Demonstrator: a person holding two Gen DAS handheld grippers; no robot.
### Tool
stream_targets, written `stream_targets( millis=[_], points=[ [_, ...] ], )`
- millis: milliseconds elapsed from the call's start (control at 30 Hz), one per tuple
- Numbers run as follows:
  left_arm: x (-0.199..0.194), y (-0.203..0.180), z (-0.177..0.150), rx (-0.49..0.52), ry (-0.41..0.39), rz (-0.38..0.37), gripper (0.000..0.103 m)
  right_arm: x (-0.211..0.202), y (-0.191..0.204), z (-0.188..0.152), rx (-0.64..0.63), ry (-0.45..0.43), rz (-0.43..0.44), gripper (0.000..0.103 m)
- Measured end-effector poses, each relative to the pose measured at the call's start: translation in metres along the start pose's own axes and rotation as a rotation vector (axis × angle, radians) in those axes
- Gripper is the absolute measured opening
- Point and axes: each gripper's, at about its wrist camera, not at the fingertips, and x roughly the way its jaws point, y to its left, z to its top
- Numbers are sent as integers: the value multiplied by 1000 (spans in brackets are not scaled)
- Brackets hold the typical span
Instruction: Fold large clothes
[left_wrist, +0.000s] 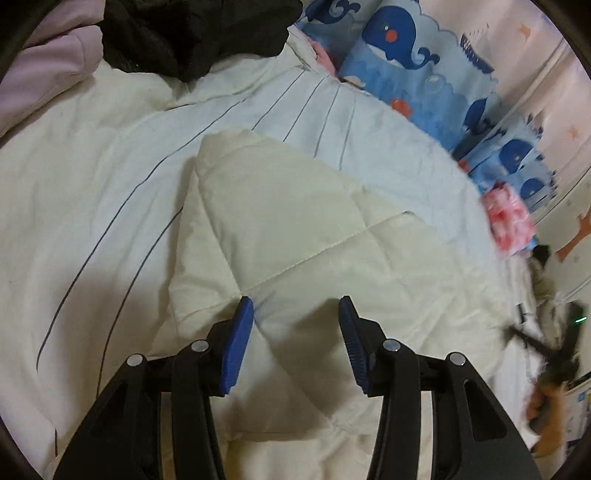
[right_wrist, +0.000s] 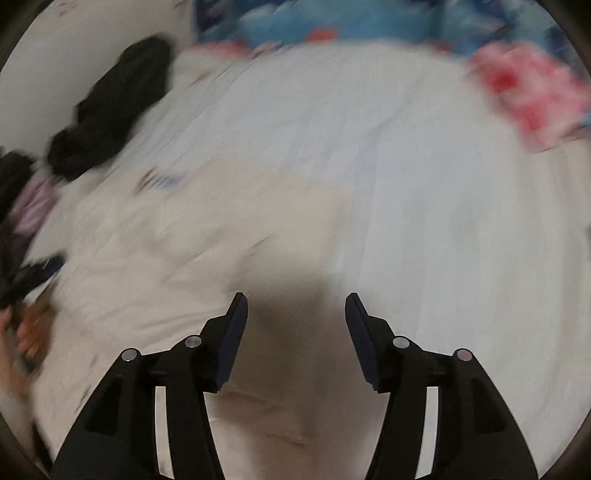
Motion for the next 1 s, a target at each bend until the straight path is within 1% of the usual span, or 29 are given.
stream_targets(
  millis=[33, 67, 100, 133, 167, 200, 233, 267, 300, 333, 367, 400, 433, 467, 533, 600, 633, 733, 867, 1000],
  points=[
    [1, -2, -1, 19, -3, 11, 48, -16, 2, 3, 15, -63, -32, 53],
    [1, -4, -2, 33, -5, 18, 49, -37, 9, 5, 14, -156, 0, 53],
    [0, -6, -2, 41, -8, 23, 50, -49, 21, 7, -12, -203, 38, 55],
    [-1, -8, -2, 42, -13, 27, 52, -54, 33, 7, -49, -230, 63, 62],
    [-2, -10, -3, 45, -17, 33, 53, -56, 53, 6, -115, -246, 82, 67],
    [-2, -12, -5, 57, -22, 48, 53, -49, 70, 4, -170, -232, 96, 75],
    [-2, -14, -8, 71, -26, 61, 54, -40, 80, 3, -201, -206, 99, 76],
    [-3, -17, -9, 85, -29, 74, 54, -22, 91, 1, -231, -163, 80, 76],
    [-2, -20, -11, 107, -35, 92, 54, 0, 95, -4, -243, -110, 39, 76],
    [-2, -22, -12, 121, -38, 102, 54, 21, 92, -9, -234, -63, 6, 76],
    [-2, -22, -12, 128, -39, 103, 55, 52, 80, -16, -204, -3, -30, 77],
    [-2, -24, -13, 144, -41, 98, 55, 65, 71, -20, -183, 8, -23, 79],
    [-1, -26, -13, 157, -41, 102, 55, 74, 58, -25, -144, -10, 19, 80],
    [-1, -28, -14, 178, -44, 118, 55, 75, 52, -26, -126, -15, 31, 80],
    [2, -32, -16, 202, -48, 144, 55, 72, 52, -25, -131, -16, 9, 80],
    [2, -32, -17, 206, -51, 150, 55, 70, 55, -23, -148, -4, -6, 80],
    [2, -32, -18, 204, -50, 148, 55, 69, 48, -23, -138, 6, 5, 80],
    [1, -32, -20, 203, -53, 150, 55, 69, 49, -24, -113, 12, 23, 80],
    [4, -36, -23, 221, -61, 173, 55, 69, 64, -23, -119, -6, 3, 82],
    [5, -38, -24, 241, -70, 189, 56, 75, 63, -28, -119, -48, 1, 86]
  ],
)
